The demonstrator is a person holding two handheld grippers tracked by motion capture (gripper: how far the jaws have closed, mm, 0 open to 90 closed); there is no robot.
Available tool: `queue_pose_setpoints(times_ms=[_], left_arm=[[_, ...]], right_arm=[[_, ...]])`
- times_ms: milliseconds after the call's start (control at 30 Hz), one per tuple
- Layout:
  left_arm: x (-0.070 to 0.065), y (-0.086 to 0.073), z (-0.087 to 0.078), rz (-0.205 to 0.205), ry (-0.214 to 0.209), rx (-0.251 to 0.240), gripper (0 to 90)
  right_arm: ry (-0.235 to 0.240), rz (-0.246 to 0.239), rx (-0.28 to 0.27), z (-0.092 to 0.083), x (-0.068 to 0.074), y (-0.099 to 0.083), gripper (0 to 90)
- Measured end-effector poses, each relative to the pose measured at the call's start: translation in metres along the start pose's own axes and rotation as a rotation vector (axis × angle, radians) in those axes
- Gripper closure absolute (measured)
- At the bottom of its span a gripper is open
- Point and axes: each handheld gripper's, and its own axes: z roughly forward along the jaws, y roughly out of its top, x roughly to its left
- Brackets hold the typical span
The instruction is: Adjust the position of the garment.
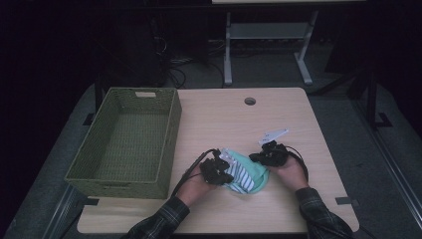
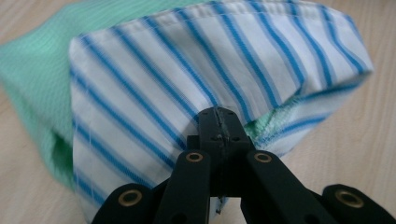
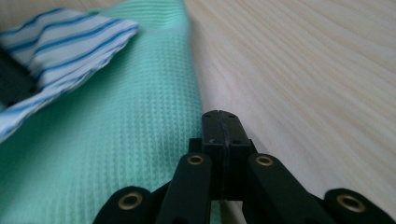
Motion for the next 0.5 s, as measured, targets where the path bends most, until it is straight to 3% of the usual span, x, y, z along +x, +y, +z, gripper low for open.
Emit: queue_pose_setpoints(times_ms=[267,500], left_arm=[[0.014,0.002,-0.003,0.019,0.063,0.026,89.5],[0.026,0.004,-0.005,0.000,0.106,0.012,89.5]], right_arm=[[0.012,-0.017,0.004,-0.016,0.014,-0.012,89.9],[0.036,-0.032,-0.005,-0.026,0.030,-0.023,89.9]])
